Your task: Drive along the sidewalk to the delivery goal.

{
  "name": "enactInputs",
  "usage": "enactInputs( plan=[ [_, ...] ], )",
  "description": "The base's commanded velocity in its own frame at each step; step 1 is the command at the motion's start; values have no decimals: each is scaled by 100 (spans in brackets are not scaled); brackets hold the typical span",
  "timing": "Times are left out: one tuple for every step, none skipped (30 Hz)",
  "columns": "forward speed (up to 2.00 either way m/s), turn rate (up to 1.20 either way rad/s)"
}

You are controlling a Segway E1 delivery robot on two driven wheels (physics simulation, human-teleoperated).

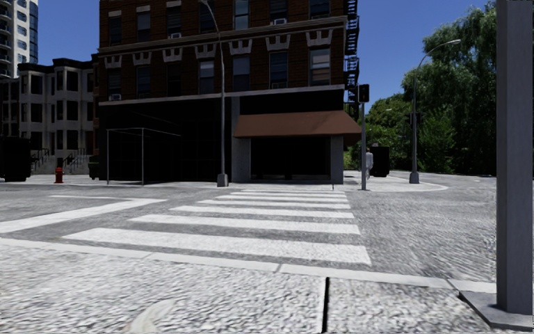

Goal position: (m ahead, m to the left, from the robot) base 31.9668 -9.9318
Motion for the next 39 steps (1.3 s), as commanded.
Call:
enactInputs(
  plan=[
    [200, 0],
    [200, 0],
    [200, 0],
    [200, -1],
    [200, -3],
    [200, -10],
    [200, -17],
    [200, -17],
    [200, -21],
    [200, -22],
    [200, -22],
    [200, -23],
    [200, -23],
    [200, -23],
    [200, -23],
    [200, -23],
    [200, -23],
    [200, -28],
    [197, -36],
    [185, -39],
    [172, -40],
    [172, -40],
    [166, -40],
    [162, -40],
    [159, -40],
    [155, -40],
    [155, -40],
    [149, -40],
    [145, -40],
    [144, -40],
    [143, -40],
    [143, -40],
    [142, -40],
    [142, -40],
    [142, -40],
    [142, -40],
    [141, -40],
    [141, -40],
    [141, -36]
  ],
)
